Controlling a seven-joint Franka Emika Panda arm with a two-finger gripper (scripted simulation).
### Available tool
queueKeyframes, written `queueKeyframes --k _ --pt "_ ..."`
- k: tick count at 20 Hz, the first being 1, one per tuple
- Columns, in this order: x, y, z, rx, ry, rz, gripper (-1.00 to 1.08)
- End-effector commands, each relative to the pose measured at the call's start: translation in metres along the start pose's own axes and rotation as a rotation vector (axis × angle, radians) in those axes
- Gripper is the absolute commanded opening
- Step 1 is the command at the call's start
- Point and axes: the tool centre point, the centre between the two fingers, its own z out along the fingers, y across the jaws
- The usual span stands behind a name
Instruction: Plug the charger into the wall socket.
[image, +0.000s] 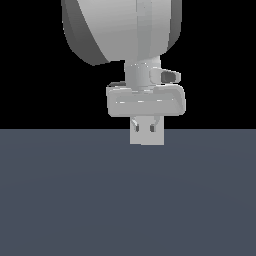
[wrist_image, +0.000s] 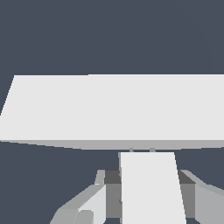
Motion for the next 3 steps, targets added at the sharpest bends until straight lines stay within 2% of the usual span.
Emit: queueKeyframes --k 1,3 --pt "0.0031 -0.0003 0.0011 0.0 0.0 -0.001 -1.0" --pt "0.0036 -0.0004 0.0013 0.0 0.0 -0.001 -1.0"
